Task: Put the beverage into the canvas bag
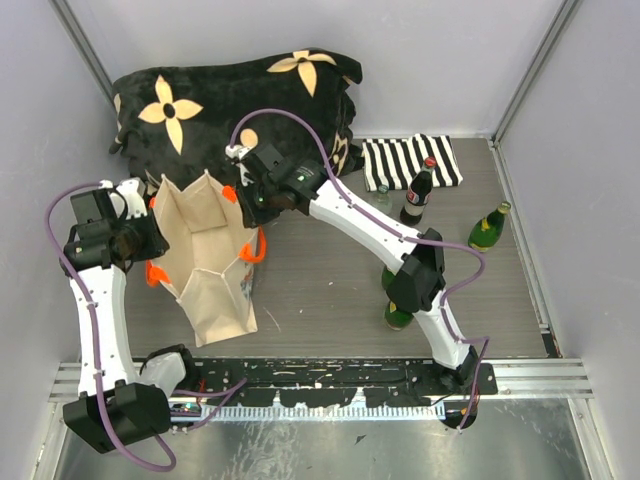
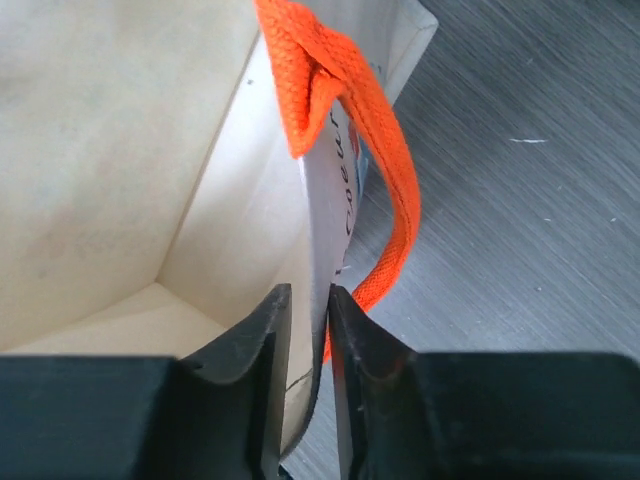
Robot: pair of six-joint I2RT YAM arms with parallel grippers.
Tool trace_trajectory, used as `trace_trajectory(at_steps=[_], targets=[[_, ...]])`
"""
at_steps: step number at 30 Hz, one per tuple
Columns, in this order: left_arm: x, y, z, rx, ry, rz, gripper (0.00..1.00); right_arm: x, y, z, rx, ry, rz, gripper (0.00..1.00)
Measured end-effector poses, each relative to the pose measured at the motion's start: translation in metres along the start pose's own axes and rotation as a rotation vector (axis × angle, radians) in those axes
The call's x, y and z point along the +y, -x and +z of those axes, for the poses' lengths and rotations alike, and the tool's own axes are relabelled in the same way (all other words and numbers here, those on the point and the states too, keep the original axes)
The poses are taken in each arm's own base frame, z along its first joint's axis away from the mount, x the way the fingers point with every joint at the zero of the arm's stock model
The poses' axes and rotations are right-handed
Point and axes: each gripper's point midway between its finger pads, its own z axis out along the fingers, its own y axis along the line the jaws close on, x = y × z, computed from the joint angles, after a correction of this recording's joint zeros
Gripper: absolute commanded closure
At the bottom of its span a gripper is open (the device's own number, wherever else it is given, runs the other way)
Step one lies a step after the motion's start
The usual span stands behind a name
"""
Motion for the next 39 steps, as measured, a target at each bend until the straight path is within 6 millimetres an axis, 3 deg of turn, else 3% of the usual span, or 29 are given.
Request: trace_trajectory(at_steps=[2, 4, 12, 16, 22, 29, 34, 39], targets=[[-0.001, 0.000, 0.000, 0.000, -0.004, -0.008, 0.91, -0.003, -0.003, 0.002, 0.011, -0.014, -0.004, 0.98], [-0.003, 0.000, 0.000, 0.000, -0.012, -0.014, 1.00, -0.007, -0.005, 0.002, 0.020, -0.033, -0.008, 0.99], [-0.014, 0.003, 0.001, 0.009, -0.063, -0.022, 1.00, -0.027, -0.005, -0.007, 0.026, -0.125, -0.007, 0.99], [-0.032, 0.012, 0.004, 0.019, -0.110, 0.012, 1.00, -0.042, -0.004, -0.018, 0.020, -0.187, 0.000, 0.99], [-0.067, 0.024, 0.011, 0.033, -0.193, 0.074, 1.00, -0.074, -0.008, -0.062, 0.012, -0.288, 0.036, 0.99], [-0.090, 0.030, 0.014, 0.030, -0.240, 0.095, 1.00, -0.101, -0.018, -0.115, -0.005, -0.383, 0.075, 0.99], [-0.107, 0.025, 0.013, 0.045, -0.272, 0.123, 1.00, -0.121, -0.045, -0.143, 0.017, -0.442, 0.111, 0.99], [-0.122, 0.017, 0.016, 0.063, -0.296, 0.125, 1.00, -0.160, -0.075, -0.166, 0.041, -0.512, 0.187, 0.99]])
